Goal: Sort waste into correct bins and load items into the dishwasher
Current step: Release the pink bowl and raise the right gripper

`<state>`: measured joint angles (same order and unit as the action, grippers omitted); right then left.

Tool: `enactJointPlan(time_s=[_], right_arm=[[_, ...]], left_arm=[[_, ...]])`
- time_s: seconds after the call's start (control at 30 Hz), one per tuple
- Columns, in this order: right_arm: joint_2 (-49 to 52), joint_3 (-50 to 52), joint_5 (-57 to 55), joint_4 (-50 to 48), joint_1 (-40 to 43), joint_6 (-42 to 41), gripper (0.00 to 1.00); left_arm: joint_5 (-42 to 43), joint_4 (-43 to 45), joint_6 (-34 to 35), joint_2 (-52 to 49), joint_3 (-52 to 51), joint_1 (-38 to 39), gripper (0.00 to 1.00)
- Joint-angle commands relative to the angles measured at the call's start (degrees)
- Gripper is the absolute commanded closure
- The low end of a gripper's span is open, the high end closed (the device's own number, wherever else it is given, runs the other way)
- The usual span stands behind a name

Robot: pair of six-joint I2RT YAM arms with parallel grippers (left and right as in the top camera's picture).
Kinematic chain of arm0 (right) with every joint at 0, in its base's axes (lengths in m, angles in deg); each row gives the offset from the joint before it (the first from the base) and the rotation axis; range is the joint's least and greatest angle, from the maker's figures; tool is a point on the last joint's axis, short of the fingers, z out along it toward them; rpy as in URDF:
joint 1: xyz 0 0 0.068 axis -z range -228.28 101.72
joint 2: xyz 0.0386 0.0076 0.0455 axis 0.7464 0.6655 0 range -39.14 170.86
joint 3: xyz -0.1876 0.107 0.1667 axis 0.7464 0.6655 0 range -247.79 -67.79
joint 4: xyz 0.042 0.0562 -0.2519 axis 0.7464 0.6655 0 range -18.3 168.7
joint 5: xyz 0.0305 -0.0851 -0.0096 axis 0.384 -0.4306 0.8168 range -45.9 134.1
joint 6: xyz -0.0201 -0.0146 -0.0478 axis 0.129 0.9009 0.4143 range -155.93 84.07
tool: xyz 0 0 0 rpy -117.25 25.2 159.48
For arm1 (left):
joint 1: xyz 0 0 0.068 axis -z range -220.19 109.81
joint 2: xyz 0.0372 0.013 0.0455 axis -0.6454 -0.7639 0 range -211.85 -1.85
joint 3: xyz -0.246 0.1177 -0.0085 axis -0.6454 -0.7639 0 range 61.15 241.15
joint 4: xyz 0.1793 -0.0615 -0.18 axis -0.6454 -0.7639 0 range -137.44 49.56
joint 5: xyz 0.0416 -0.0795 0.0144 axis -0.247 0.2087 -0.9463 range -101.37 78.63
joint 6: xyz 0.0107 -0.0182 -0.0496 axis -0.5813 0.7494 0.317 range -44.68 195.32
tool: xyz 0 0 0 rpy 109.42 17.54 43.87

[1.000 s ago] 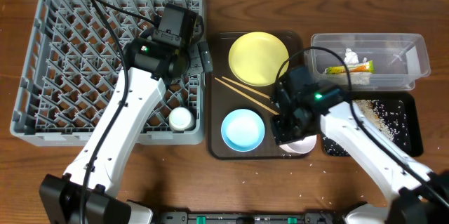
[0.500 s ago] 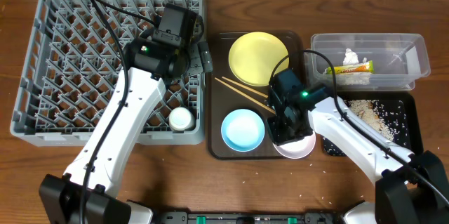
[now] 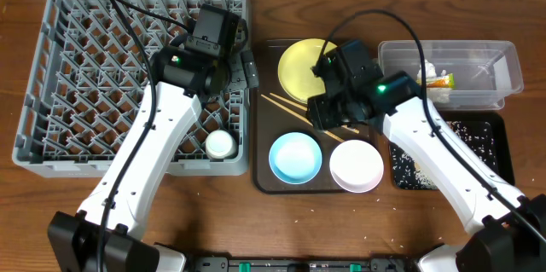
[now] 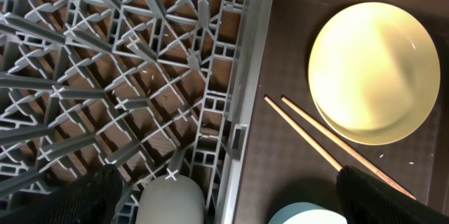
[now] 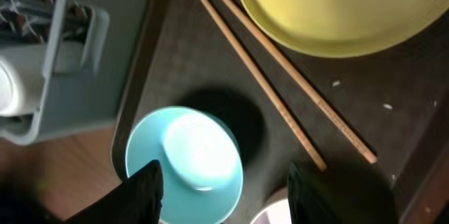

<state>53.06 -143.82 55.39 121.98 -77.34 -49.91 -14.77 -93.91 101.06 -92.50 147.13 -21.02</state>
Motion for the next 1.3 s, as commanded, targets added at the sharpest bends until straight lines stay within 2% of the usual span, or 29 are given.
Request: enactJointPlan(time_s=[0.0,0.33,0.7,0.93,1.07,1.27], right_arm=[[0.4,-0.4,-0.3,-0.2,-0.3,-1.8,0.45],[4.9,-0.4,2.3,-0.5,-1.4,-3.0,0.44],[6.0,-0.4,-0.2,0.9,-1.6,-5.8,0.45],[5.9,-0.4,-1.9,2.3,-0.6,-5.8,0.46],[5.9,-1.4,1.0,1.1,2.7,-5.9,0.44],[6.0,-1.7,4.2,1.8,5.1,-4.6,0.44]], left_arm=[[-0.9,0.0,0.2,0.4,0.5,-0.2,0.02],[-0.9,0.0,0.2,0.4,0.5,-0.2,0.02],[-0.1,0.8,0.2,0.4,0.5,-0.2,0.02],[9.9,0.0,-0.6,0.8,0.5,-0.2,0.0],[17.1,-2.4,-0.6,0.8,0.5,0.0,0.05],[18.0,-7.1,-0.6,0.8,0.5,1.4,0.1]])
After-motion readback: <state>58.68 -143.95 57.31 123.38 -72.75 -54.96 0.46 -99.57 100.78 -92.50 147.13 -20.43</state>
